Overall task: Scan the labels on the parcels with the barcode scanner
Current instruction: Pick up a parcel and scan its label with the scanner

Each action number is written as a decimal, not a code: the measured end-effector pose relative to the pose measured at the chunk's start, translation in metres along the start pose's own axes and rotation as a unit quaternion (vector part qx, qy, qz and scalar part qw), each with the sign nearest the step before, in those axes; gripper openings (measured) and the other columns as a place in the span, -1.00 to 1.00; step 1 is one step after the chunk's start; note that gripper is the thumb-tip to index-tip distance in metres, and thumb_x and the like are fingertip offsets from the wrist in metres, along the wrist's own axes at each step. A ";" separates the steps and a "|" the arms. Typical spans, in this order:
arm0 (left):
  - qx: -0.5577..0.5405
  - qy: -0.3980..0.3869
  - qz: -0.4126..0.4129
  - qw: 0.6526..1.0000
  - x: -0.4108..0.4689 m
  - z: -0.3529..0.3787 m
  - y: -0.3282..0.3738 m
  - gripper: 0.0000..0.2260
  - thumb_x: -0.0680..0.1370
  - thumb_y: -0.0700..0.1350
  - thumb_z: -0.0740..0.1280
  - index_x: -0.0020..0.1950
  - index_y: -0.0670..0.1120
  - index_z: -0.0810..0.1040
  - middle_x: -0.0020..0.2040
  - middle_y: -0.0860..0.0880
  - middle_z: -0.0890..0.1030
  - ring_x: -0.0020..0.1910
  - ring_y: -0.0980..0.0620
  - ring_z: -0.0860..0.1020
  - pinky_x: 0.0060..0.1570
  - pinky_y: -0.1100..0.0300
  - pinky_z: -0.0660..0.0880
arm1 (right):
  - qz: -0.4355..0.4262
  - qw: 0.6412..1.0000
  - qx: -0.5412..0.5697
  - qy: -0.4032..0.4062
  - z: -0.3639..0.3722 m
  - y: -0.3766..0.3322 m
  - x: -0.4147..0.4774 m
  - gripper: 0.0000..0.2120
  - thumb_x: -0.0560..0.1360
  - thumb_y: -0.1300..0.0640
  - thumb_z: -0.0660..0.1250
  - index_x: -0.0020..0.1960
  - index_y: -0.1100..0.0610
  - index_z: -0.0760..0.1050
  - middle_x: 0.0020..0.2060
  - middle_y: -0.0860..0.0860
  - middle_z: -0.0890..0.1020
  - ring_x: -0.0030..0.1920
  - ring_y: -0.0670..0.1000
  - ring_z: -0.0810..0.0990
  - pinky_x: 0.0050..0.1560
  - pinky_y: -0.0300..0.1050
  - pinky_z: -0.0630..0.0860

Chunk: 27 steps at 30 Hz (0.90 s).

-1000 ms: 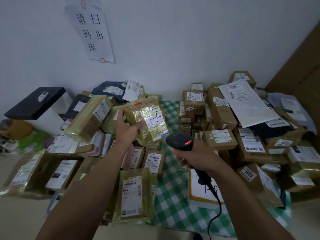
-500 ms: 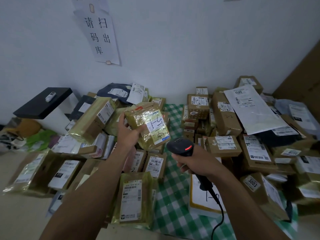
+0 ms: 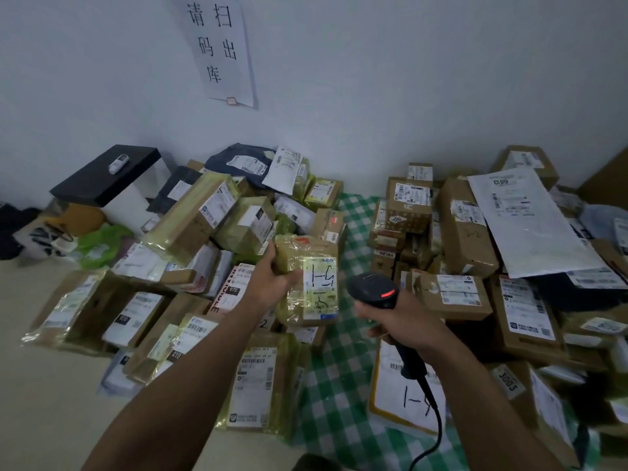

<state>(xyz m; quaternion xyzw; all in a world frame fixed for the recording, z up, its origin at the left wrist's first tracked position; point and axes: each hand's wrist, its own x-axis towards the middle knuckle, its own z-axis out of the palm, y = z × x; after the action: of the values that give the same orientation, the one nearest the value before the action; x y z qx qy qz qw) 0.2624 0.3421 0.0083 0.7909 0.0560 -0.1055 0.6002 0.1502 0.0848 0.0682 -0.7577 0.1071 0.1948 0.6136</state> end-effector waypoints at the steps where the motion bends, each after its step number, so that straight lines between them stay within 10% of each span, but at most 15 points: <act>1: 0.009 -0.010 -0.008 1.000 0.007 -0.002 -0.003 -0.15 0.44 -0.09 0.58 0.62 0.11 0.20 0.33 0.05 0.62 0.27 0.01 0.60 0.22 -0.12 0.60 | 0.004 1.000 0.001 0.004 0.000 0.000 0.004 -0.64 0.57 -0.02 0.46 0.33 -0.16 0.51 0.05 -0.08 0.71 -0.17 -0.01 0.75 -0.21 -0.18 0.56; 9: 0.173 -0.153 -0.014 0.973 0.041 -0.016 -0.004 -0.20 0.59 -0.23 0.42 0.68 0.04 0.00 0.35 0.08 0.42 0.30 0.10 0.44 -0.03 0.45 0.50 | 0.040 0.999 0.006 0.036 0.004 -0.008 0.033 -0.64 0.56 -0.02 0.48 0.32 -0.10 0.54 0.04 -0.07 0.71 -0.19 -0.04 0.74 -0.23 -0.18 0.54; 14: 0.336 -0.133 0.055 0.931 0.051 -0.009 -0.017 -0.28 0.60 -0.30 0.30 0.67 0.02 0.07 0.65 -0.07 0.15 0.62 -0.13 0.13 0.56 -0.11 0.19 | 0.043 0.998 0.018 0.053 0.006 -0.006 0.045 -0.64 0.55 -0.01 0.49 0.31 -0.14 0.51 0.03 -0.05 0.72 -0.18 -0.04 0.75 -0.20 -0.15 0.57; 16: 0.361 -0.060 0.085 0.927 0.044 0.006 -0.018 -0.33 0.59 -0.29 0.28 0.65 0.05 0.16 0.65 -0.08 0.13 0.63 -0.15 0.12 0.56 -0.13 0.20 | 0.046 0.997 0.024 0.058 0.005 -0.002 0.048 -0.61 0.53 -0.04 0.51 0.32 -0.13 0.54 0.03 -0.06 0.72 -0.13 -0.03 0.75 -0.10 -0.04 0.66; 20: 0.417 -0.047 0.075 0.905 0.026 0.040 -0.025 -0.26 0.55 0.36 0.24 0.63 0.15 0.05 0.67 -0.05 -0.01 0.65 -0.19 0.00 0.57 -0.17 -0.05 | 0.053 0.995 0.036 0.075 0.002 0.004 0.047 -0.61 0.51 -0.08 0.52 0.30 -0.15 0.55 0.00 -0.06 0.74 -0.13 -0.02 0.76 -0.03 0.01 0.67; 27: 0.500 -0.052 0.066 0.862 0.019 0.062 -0.040 -0.20 0.60 0.17 0.29 0.67 0.07 -0.14 0.68 -0.14 -0.15 0.65 -0.25 -0.15 0.56 -0.34 -0.15 | 0.062 0.991 0.070 0.095 -0.009 0.009 0.024 -0.76 0.53 -0.07 0.49 0.18 -0.10 0.61 0.01 0.02 0.73 -0.12 0.04 0.75 -0.23 -0.15 0.56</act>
<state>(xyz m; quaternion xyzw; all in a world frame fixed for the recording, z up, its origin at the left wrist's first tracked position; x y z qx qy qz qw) 0.2662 0.2929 -0.0499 0.9799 -0.0883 -0.1205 0.1320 0.1702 0.0759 0.0517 -0.7197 0.2250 0.1519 0.6390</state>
